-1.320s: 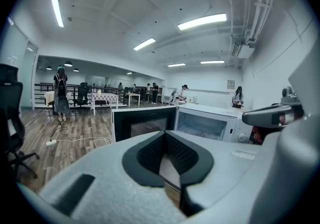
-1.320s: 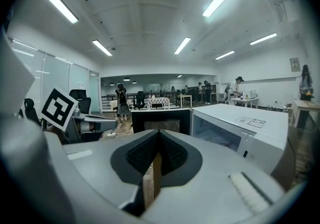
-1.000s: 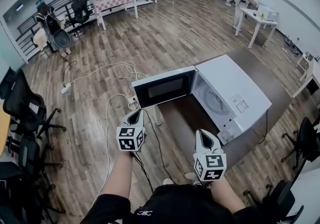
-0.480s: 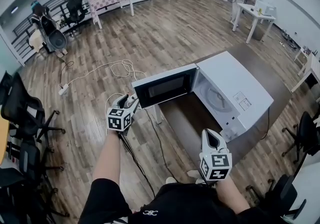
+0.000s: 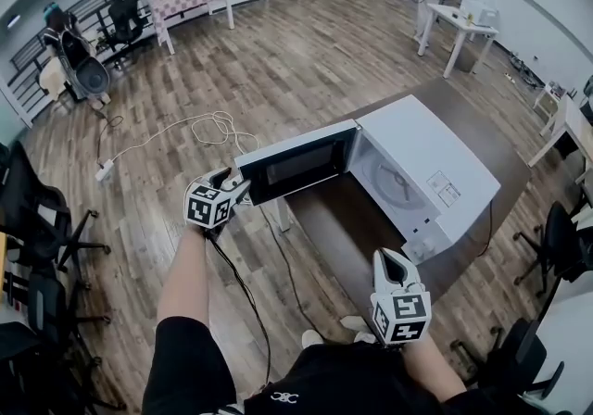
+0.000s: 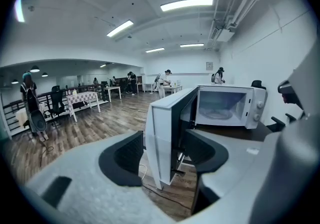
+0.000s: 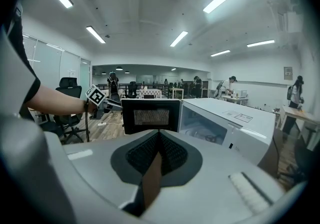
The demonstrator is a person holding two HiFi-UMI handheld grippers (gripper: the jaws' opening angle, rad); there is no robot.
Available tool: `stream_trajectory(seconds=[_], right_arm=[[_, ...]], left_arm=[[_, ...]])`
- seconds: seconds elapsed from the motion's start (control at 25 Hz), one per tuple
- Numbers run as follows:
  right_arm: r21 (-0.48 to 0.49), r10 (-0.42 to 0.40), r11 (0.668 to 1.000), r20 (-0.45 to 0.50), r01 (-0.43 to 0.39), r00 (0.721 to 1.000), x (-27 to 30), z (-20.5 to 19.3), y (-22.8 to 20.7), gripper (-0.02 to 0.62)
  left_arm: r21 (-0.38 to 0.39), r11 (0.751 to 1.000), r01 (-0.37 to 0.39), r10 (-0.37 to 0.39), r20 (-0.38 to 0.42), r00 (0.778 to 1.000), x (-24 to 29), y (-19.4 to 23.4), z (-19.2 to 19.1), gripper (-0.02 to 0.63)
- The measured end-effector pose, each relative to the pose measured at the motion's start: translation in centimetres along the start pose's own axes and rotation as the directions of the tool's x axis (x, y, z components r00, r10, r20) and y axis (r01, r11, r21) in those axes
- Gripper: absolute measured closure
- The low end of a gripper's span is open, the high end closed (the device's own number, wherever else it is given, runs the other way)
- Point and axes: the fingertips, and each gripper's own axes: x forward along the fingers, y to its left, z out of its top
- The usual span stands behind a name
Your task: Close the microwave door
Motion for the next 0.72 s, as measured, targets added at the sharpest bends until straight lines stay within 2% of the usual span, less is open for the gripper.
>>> stream_trajectory(seconds=[0.28, 0.44, 0.72], right_arm=[[-0.002, -0.014, 1.000, -0.012, 0.014, 1.000, 0.2, -0.2, -0.6, 0.586], [-0.002, -0.017, 1.000, -0.017, 0.016, 1.000, 0.3, -0.3, -1.1, 0.586], [0.002, -0.015, 1.000, -0.021, 0.015, 1.000, 0.7, -0.7, -1.9, 0.586]], left_arm=[[0.054, 0.998, 0.019, -0.018, -0.017, 1.000, 1.2, 1.1, 2.0, 0.325], [0.080, 0.996, 0.043, -0.039, -0.046, 0.998, 1.6, 0.7, 2.1, 0.358], [0.092, 0.995, 0.025, -0.021, -0.047, 0.999, 1.7, 0.1, 1.8, 0.360]])
